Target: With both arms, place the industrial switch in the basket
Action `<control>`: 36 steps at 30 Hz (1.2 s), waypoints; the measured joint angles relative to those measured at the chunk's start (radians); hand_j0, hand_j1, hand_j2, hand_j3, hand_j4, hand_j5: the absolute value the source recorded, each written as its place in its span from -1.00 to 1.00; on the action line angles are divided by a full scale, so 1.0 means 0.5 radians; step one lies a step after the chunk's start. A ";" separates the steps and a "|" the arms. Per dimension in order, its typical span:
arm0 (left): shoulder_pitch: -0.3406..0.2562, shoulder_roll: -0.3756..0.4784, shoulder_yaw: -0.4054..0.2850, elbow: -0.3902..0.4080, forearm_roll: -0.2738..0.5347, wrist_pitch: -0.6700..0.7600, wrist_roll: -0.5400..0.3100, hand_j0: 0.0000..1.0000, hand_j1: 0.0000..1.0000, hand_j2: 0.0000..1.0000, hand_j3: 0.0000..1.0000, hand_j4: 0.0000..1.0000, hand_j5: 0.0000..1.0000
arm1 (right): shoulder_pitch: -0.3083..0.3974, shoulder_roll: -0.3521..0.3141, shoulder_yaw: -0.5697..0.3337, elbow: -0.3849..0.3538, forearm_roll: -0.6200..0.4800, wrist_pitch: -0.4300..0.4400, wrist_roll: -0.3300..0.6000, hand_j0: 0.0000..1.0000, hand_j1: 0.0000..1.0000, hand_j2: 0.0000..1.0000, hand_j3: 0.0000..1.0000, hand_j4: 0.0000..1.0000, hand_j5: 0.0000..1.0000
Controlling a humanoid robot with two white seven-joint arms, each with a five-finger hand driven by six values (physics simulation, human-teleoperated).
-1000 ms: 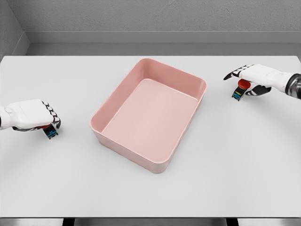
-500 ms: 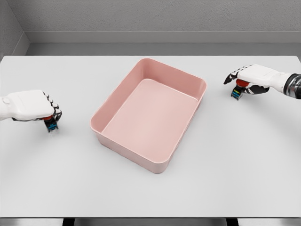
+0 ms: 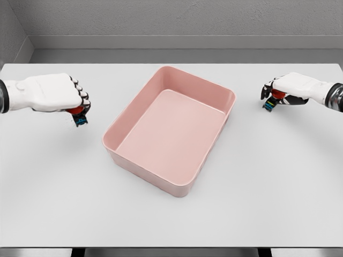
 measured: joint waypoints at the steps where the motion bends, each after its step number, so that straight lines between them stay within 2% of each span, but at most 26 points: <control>1: -0.025 -0.023 0.000 0.000 0.015 -0.004 0.000 -0.10 -0.10 -0.10 -0.10 -0.10 -0.10 | 0.000 -0.001 -0.001 0.000 -0.001 0.000 0.000 -0.05 -0.05 -0.05 -0.05 -0.05 -0.05; 6: -0.147 -0.135 0.002 -0.003 0.122 -0.029 -0.001 -0.10 -0.10 -0.10 -0.10 -0.10 -0.10 | 0.000 -0.005 -0.009 -0.016 -0.007 0.000 0.000 -0.05 -0.05 -0.05 -0.05 -0.05 -0.05; 11: -0.193 -0.279 0.002 -0.003 0.189 -0.041 -0.010 -0.10 -0.10 -0.10 -0.10 -0.10 -0.10 | 0.000 -0.011 -0.051 -0.075 -0.014 0.000 0.000 -0.06 -0.06 -0.06 -0.06 -0.06 -0.06; 17: -0.184 -0.403 -0.011 -0.011 0.200 -0.069 -0.024 -0.10 -0.10 -0.10 -0.10 -0.10 -0.10 | 0.000 -0.028 -0.097 -0.150 -0.017 0.000 -0.001 -0.06 -0.06 -0.06 -0.06 -0.06 -0.06; 27: -0.172 -0.423 -0.155 -0.012 0.186 -0.179 -0.025 -0.07 -0.07 -0.07 -0.07 -0.07 -0.07 | 0.000 -0.053 -0.152 -0.353 -0.020 0.000 -0.004 -0.09 -0.09 -0.09 -0.09 -0.09 -0.09; 31: -0.169 -0.417 -0.184 -0.011 0.185 -0.253 -0.023 -0.01 -0.01 -0.01 -0.01 -0.01 -0.01 | 0.000 -0.053 -0.154 -0.446 -0.040 0.000 -0.007 -0.12 -0.12 -0.12 -0.12 -0.12 -0.12; 33: -0.169 -0.419 -0.189 -0.011 0.185 -0.268 -0.022 0.08 0.08 0.08 0.08 0.08 0.08 | 0.000 -0.053 -0.156 -0.481 -0.044 0.000 -0.009 -0.12 -0.12 -0.12 -0.12 -0.12 -0.12; 35: -0.172 -0.421 -0.192 -0.010 0.186 -0.276 -0.022 0.18 0.18 0.18 0.18 0.18 0.18 | 0.000 -0.054 -0.158 -0.508 -0.047 0.000 -0.012 -0.12 -0.12 -0.12 -0.12 -0.12 -0.12; 36: -0.172 -0.423 -0.192 -0.010 0.186 -0.278 -0.022 0.35 0.35 0.35 0.35 0.35 0.35 | 0.000 -0.054 -0.159 -0.517 -0.048 0.000 -0.014 -0.12 -0.12 -0.12 -0.12 -0.12 -0.12</control>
